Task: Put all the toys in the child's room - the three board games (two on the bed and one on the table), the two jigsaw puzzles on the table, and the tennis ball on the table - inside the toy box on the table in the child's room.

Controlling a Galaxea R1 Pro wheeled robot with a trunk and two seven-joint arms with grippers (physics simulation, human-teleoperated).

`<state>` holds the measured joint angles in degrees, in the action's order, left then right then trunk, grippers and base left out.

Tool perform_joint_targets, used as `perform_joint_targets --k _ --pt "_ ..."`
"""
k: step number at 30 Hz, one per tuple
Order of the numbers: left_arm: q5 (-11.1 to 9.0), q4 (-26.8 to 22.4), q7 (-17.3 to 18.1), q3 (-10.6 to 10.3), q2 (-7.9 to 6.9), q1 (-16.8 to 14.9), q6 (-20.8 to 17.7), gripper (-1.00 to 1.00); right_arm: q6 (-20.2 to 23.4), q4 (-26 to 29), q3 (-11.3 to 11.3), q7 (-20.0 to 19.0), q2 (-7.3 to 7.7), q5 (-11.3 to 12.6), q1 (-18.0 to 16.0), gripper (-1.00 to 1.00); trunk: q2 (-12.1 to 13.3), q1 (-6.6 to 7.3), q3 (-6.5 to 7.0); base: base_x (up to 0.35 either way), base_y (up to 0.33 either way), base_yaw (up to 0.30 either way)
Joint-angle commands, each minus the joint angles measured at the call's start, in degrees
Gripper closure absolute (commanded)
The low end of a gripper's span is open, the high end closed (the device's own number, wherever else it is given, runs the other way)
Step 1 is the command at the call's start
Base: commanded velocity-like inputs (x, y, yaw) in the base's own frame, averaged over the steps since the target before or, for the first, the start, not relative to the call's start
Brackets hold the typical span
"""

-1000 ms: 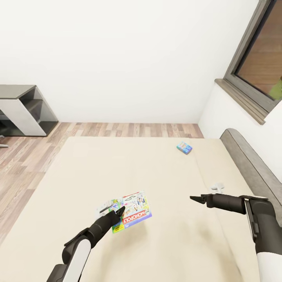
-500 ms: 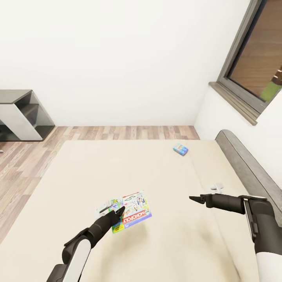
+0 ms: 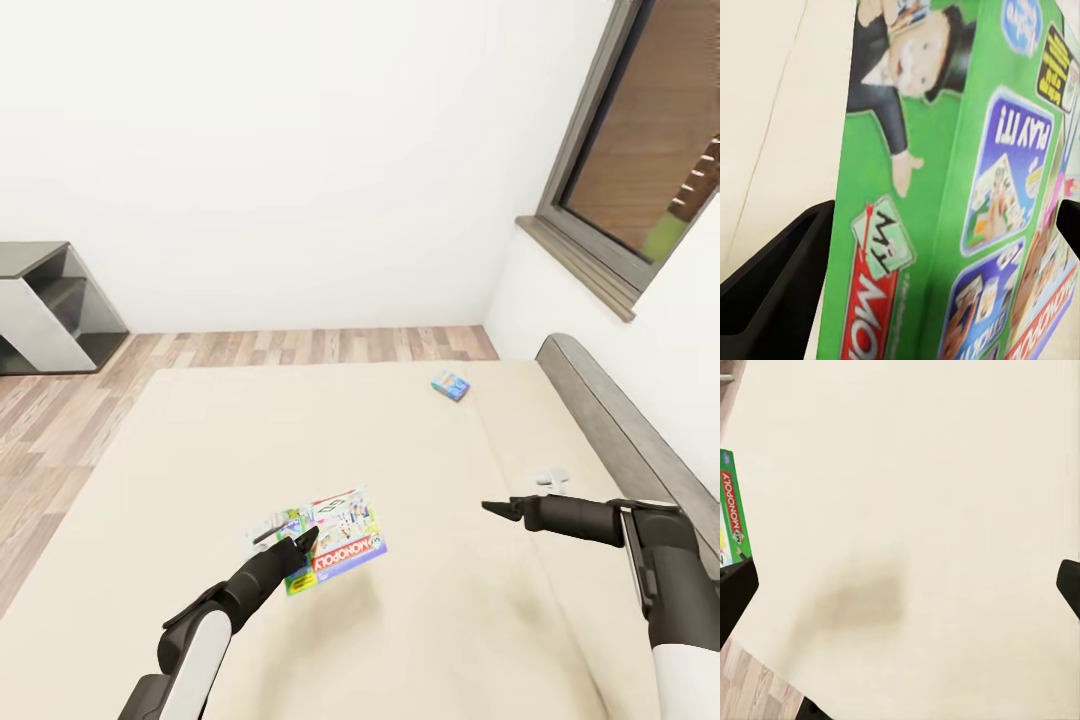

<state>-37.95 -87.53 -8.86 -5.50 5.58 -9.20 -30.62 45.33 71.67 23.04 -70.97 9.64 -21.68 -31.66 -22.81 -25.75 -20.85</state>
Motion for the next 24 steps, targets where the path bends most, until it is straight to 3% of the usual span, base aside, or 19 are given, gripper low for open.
perform_joint_targets --k 1,24 --pt "-0.56 -0.1 -0.57 -0.01 -0.01 -0.03 -0.23 1.0 0.37 0.05 0.09 -0.57 -0.03 -0.56 -0.07 -1.0 -0.1 -0.04 -0.01 0.0 0.0 -0.091" --pt "-0.63 -0.1 -0.41 0.21 -0.05 -0.03 -0.23 1.0 0.37 0.05 0.07 -0.56 -0.06 -0.58 -0.07 -1.0 -0.1 -0.04 2.04 0.0 0.0 -0.023"
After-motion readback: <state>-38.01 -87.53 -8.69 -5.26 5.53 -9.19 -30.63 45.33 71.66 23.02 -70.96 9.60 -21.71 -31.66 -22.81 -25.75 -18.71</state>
